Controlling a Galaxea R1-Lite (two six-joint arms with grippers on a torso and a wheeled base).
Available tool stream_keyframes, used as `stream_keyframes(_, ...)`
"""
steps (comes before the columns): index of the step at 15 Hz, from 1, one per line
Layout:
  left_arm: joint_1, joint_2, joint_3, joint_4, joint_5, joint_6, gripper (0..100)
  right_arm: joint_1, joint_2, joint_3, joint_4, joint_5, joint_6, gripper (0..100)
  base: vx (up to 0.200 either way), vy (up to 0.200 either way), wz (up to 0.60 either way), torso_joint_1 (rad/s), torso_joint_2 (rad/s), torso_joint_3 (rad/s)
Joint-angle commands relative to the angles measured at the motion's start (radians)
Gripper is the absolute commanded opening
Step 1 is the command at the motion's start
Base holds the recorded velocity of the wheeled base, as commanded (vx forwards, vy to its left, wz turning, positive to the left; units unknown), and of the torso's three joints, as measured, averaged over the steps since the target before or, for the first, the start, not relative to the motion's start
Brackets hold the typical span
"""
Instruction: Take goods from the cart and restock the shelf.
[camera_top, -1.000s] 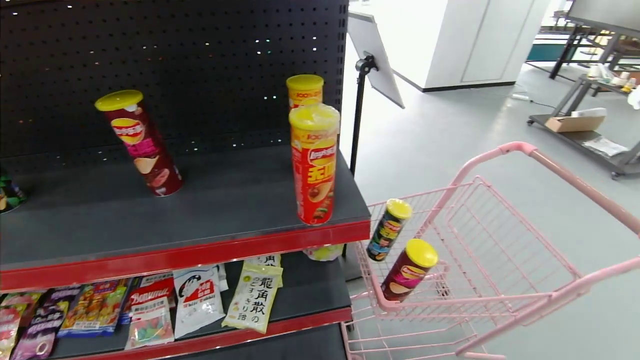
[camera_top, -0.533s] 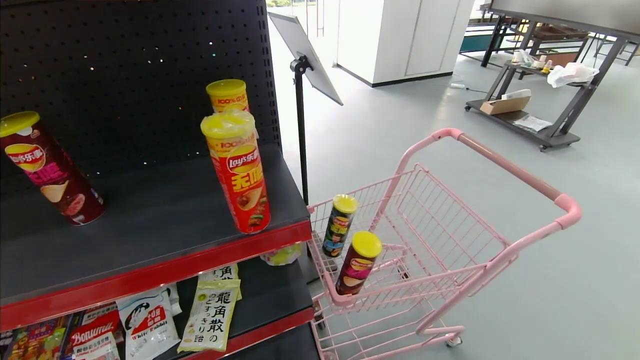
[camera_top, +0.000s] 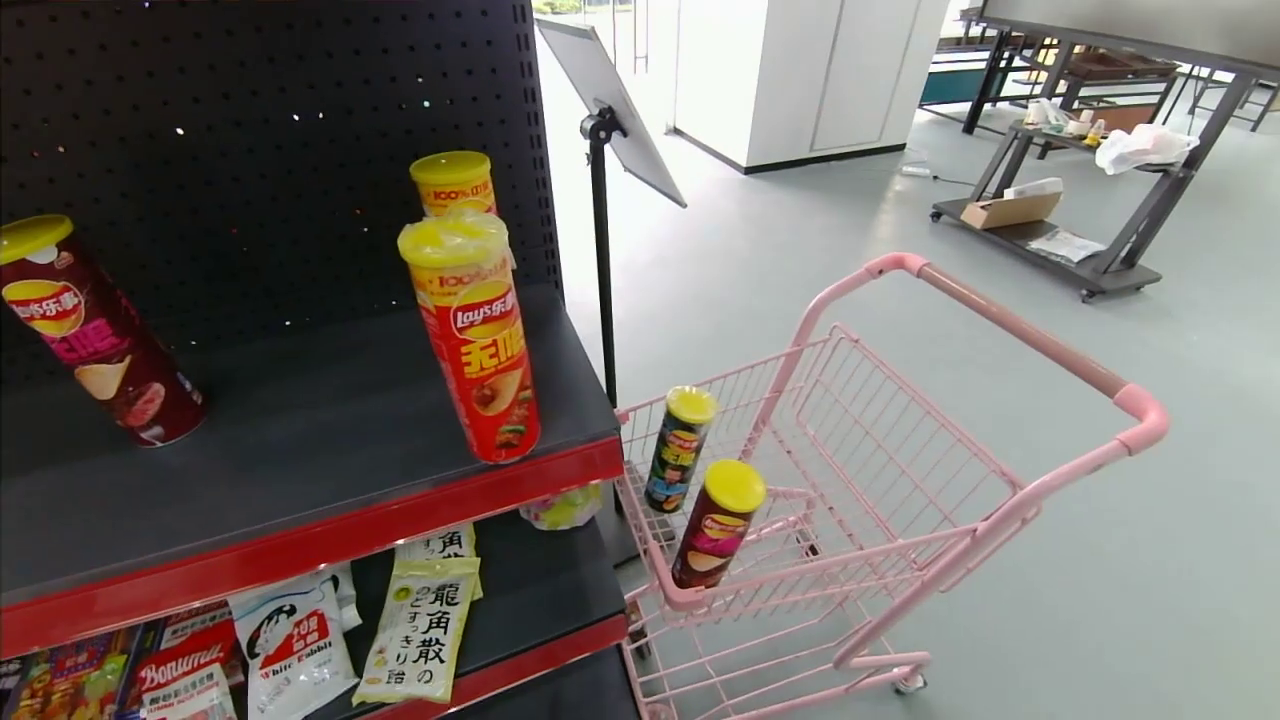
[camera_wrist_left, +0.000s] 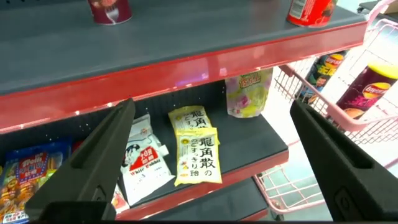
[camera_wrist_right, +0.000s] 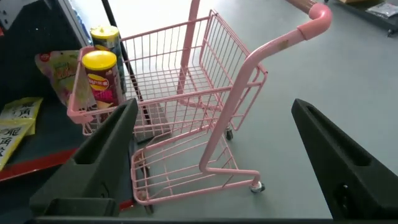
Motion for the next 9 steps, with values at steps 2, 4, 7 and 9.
stream_keyframes(2,0.000,0.001,0.000,0.000,0.000,0.000,100,0.000,0.000,0.000,0.000,-0.003,0.002,100,0.000,0.000,0.00,-0.139,0.34,0.198)
stream_keyframes(4,0.000,0.001,0.000,0.000,0.000,-0.001,100,0.000,0.000,0.000,0.000,-0.003,0.000,100,0.000,0.000,0.00,-0.144,0.37,0.220)
stream_keyframes(7,0.000,0.001,0.000,0.000,0.000,-0.001,100,0.000,0.000,0.000,0.000,-0.003,-0.001,100,0.000,0.000,0.00,-0.160,0.39,0.230)
stream_keyframes(9,0.000,0.001,0.000,0.000,0.000,-0.001,100,0.000,0.000,0.000,0.000,-0.003,-0.001,100,0.000,0.000,0.00,-0.173,0.45,0.276)
